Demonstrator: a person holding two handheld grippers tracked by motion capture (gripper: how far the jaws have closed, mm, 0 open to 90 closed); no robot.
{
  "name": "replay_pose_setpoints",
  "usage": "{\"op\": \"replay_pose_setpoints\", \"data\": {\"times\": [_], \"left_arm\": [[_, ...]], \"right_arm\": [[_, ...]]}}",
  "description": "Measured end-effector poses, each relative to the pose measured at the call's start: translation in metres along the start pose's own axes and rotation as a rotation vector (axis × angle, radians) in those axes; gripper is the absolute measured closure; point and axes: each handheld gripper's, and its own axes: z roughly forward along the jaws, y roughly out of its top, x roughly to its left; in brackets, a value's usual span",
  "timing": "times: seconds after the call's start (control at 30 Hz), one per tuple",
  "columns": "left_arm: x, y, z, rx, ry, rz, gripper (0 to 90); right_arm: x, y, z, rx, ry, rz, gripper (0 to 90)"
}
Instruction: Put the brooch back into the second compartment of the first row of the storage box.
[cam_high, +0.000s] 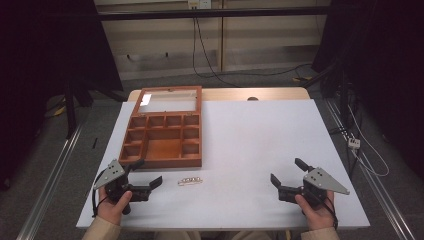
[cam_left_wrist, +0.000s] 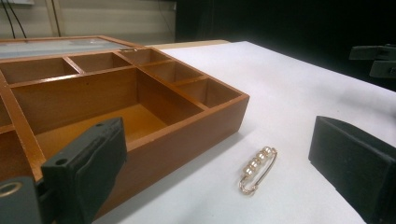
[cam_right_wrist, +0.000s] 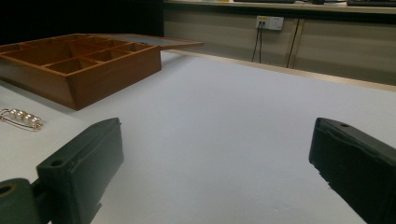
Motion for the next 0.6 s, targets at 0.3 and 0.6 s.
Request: {"op": "replay_pose_setpoints", "data": {"times": [0.3, 0.6], "left_arm": [[-0.001, 0.003, 0.005, 0.007, -0.004, 0.0, 3.3], [-0.004, 0.009, 0.019, 0.074, -0.042, 0.013, 14.2]], "right_arm": [[0.002, 0.001, -0.001, 0.0, 0.008, -0.009, 2.3], [0.004, 0.002, -0.001, -0.001, 0.013, -0.016, 2.4]]}}
